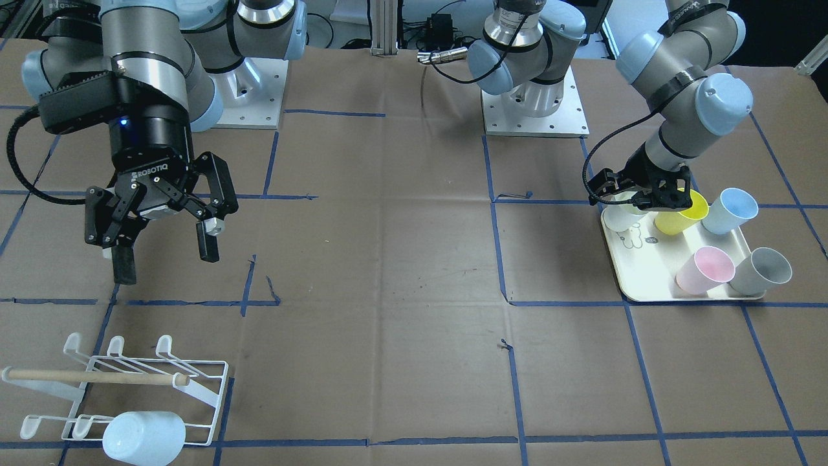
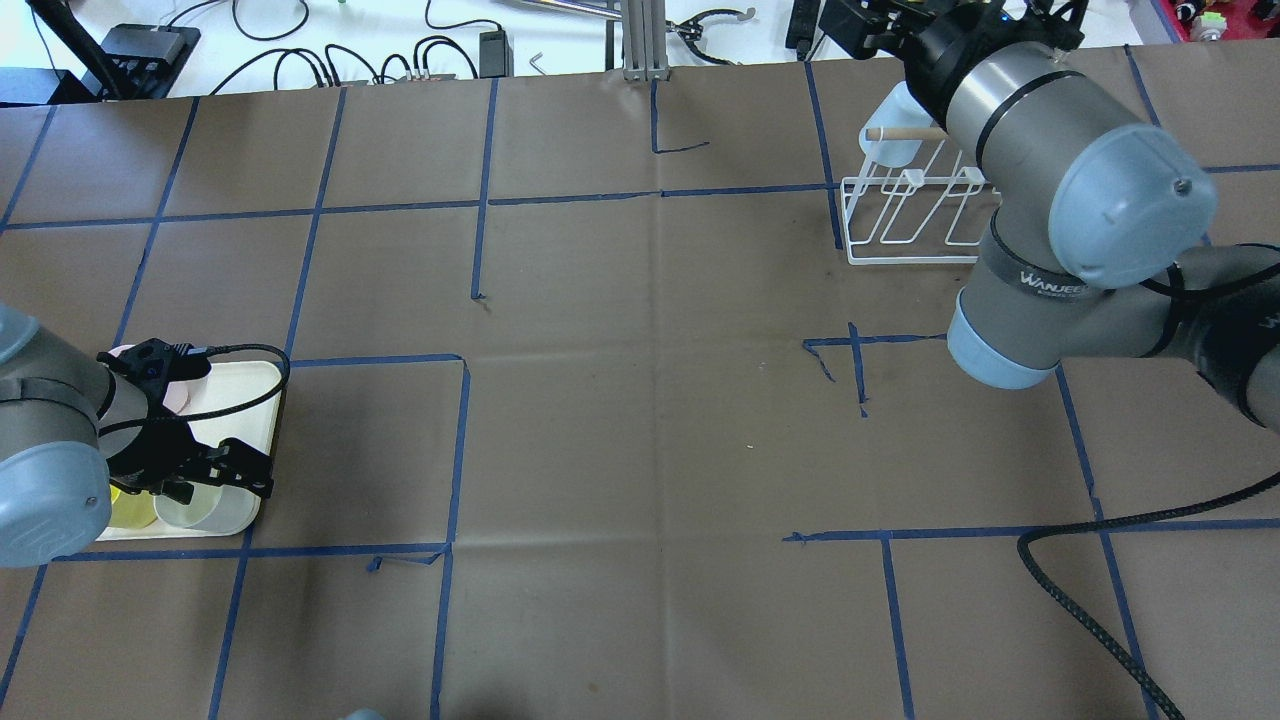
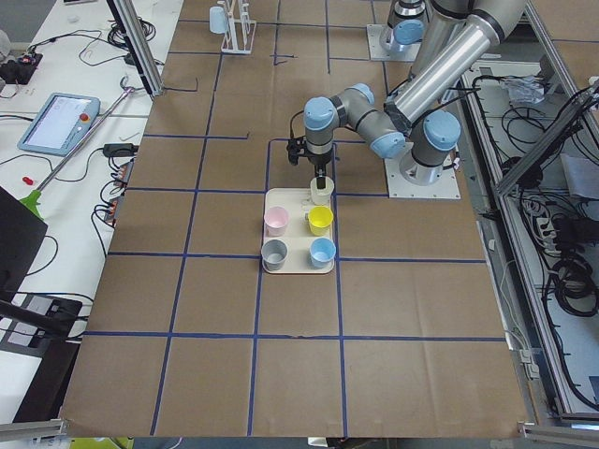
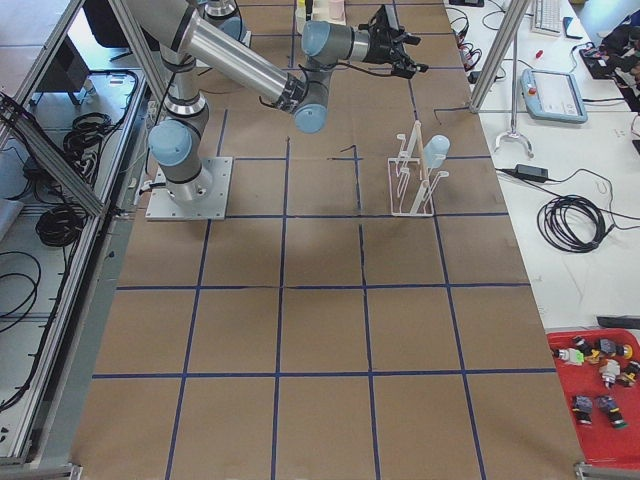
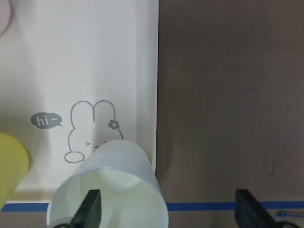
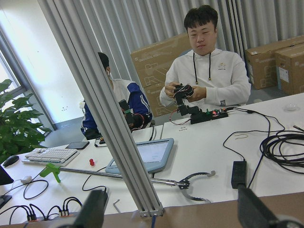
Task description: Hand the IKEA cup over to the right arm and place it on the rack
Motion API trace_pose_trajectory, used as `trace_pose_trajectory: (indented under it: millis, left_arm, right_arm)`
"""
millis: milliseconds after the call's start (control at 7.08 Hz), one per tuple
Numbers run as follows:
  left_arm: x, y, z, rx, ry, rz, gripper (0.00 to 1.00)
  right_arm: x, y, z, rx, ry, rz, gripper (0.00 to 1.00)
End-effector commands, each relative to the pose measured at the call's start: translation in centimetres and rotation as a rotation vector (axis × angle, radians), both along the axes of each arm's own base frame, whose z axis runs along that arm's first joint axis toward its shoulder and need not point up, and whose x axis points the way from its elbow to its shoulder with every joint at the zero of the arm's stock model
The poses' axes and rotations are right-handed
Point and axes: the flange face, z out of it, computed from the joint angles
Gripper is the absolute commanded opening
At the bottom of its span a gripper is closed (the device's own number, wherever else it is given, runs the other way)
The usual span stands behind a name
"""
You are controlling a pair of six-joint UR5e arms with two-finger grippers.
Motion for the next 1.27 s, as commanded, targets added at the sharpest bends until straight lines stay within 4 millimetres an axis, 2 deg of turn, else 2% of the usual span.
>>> trace_pose_trajectory:
  millis: [0, 141, 283, 424, 565, 707, 848, 989, 1131]
  left_arm:
    - [0.0, 0.4, -0.4, 0.022, -0.018, -0.004, 0.97]
    - [0.1, 0.4, -0.3, 0.021, -0.019, -0.004, 0.90]
    - [0.3, 0.2, 0.1, 0.015, -0.026, -0.006, 0.67]
    - [0.3, 0.1, 0.1, 0.015, -0.026, -0.008, 0.40]
    - [0.4, -0.1, 0.3, 0.008, -0.029, -0.007, 0.18]
    - [0.7, -0.6, 0.9, -0.005, -0.037, -0.009, 0.03]
    - [1.3, -1.4, 2.0, -0.026, -0.052, -0.011, 0.00]
    - [1.8, -2.1, 3.2, -0.052, -0.069, -0.014, 0.00]
    - [2.8, -3.6, 5.6, -0.090, -0.093, -0.012, 0.00]
  right_arm:
    - [3.2, 1.5, -0.4, 0.059, -0.192, 0.017, 1.00]
    - [4.9, 2.7, -0.9, 0.107, -0.301, 0.019, 1.00]
    - [5.3, 3.6, -0.9, 0.135, -0.379, 0.004, 1.00]
    - [5.2, 4.5, -0.1, 0.148, -0.465, -0.021, 1.00]
    - [5.3, 5.1, -0.7, 0.202, -0.583, -0.049, 1.00]
    - [5.7, 5.5, -1.6, 0.276, -0.741, -0.095, 1.00]
    - [6.4, 5.9, -1.9, 0.338, -0.900, -0.137, 1.00]
    - [7.3, 6.3, -2.0, 0.371, -0.965, -0.147, 1.00]
    - [7.9, 6.5, -2.1, 0.386, -0.984, -0.144, 1.00]
